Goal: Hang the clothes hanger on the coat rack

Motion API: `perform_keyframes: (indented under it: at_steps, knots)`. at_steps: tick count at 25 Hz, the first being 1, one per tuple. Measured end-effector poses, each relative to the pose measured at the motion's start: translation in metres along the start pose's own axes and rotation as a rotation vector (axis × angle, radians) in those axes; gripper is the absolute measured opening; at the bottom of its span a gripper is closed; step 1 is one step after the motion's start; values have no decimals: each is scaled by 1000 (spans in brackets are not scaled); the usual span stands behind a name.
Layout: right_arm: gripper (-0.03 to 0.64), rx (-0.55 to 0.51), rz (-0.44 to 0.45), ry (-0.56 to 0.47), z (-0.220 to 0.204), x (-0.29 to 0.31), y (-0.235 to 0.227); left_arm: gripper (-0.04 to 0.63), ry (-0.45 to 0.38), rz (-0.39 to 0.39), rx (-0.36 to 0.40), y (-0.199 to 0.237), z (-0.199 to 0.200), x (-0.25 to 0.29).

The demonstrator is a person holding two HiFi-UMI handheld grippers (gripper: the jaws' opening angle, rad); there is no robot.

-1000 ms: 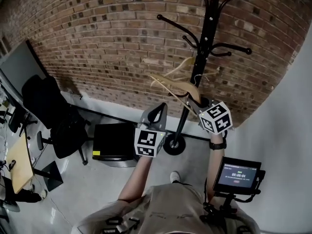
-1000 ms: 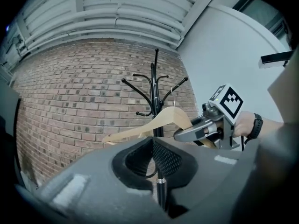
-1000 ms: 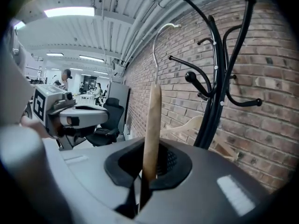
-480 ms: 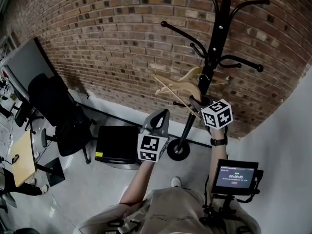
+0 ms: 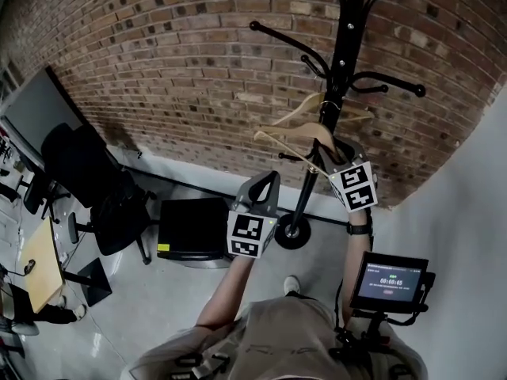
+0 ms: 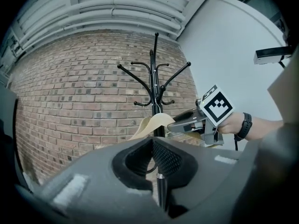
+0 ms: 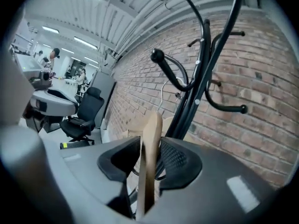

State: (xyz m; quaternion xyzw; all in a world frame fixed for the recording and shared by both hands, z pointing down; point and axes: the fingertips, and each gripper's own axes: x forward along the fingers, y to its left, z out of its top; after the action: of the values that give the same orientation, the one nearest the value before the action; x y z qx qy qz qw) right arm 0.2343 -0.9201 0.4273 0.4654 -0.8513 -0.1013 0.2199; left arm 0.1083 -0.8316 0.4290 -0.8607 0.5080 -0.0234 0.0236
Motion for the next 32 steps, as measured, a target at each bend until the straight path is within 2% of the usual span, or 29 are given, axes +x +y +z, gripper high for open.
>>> perform_keyframes:
  at_steps: [5,8,12,16,21,24,26,30,32]
  knots:
    - [138,36,-143,-78,11,-52,-1,0,2,-70,-18,-20,3,-23]
    - [127,73,-160,-102,6,-73,11,0,3,-102,-27,-30,0,-33]
    - [88,167,-157,-129,2,-121,58,0,-17,-156,-38,-49,0,-70]
    - [3,219,-198,-134,-11,-177,111,0,3,-228,-93,-80,-15,-111]
    - [3,364,-229,-124,-33,-227,166,0,69,-287,-129,-117,-39,-151]
    - [3,361,-206,-116,-32,-241,190,0,45,-282,-122,-127,-31,-170]
    - [3,356,-197,-146,-19,-256,200,0,24,-261,-120,-130,-20,-183]
    - [3,331,-199,-223,13,-313,220,0,-33,-225,-135,-152,10,-222]
    - [3,331,-199,-241,15,-345,237,0,-35,-213,-131,-173,13,-250]
